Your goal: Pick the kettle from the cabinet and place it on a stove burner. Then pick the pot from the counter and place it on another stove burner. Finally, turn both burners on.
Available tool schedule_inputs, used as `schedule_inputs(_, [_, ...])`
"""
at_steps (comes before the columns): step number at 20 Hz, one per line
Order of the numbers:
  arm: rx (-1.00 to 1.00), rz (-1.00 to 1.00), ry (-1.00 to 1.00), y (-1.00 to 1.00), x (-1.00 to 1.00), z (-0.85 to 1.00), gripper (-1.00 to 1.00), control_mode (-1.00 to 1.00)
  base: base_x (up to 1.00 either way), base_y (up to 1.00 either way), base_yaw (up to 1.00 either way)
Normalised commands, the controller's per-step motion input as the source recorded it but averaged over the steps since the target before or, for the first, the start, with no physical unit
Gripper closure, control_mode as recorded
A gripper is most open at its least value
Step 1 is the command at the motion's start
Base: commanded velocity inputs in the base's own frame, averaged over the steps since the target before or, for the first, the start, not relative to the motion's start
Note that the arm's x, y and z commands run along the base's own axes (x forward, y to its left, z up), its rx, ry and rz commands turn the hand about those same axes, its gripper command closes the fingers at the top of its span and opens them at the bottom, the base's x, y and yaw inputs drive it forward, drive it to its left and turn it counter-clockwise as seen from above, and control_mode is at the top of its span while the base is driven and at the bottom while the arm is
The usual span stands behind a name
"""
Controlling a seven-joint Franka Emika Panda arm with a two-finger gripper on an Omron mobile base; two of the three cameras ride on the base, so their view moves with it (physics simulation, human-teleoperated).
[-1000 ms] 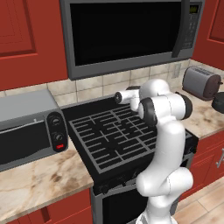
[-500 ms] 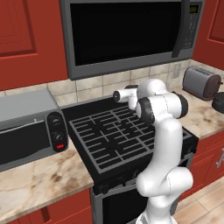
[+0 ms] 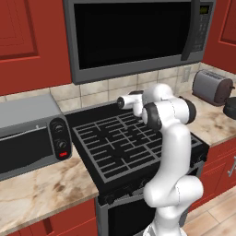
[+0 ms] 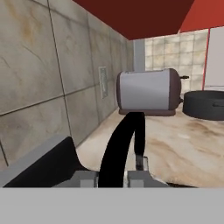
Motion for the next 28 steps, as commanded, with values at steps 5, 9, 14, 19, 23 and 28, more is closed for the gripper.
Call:
schedule_inputs(5, [0.00, 0.00, 0.00, 0.05, 0.00, -0.20, -1.00, -1.00, 0.00, 0.00, 0.00])
schedule_inputs(9, [0.00, 0.00, 0.00, 0.00, -0.13, -0.03, -1.00, -1.00, 0.00, 0.00, 0.00])
schedule_inputs(14, [0.00, 0.00, -0.01, 0.04, -0.16, 0.00, -1.00, -1.00, 0.00, 0.00, 0.00])
schedule_inputs(19, [0.00, 0.00, 0.00, 0.07, -0.20, 0.00, -1.00, -1.00, 0.00, 0.00, 0.00])
schedule_inputs(23, [0.00, 0.00, 0.00, 0.09, -0.21, 0.00, -1.00, -1.00, 0.00, 0.00, 0.00])
schedule_inputs(28, [-0.01, 0.00, 0.00, 0.22, -0.20, 0.00, -1.00, -1.00, 0.00, 0.00, 0.00])
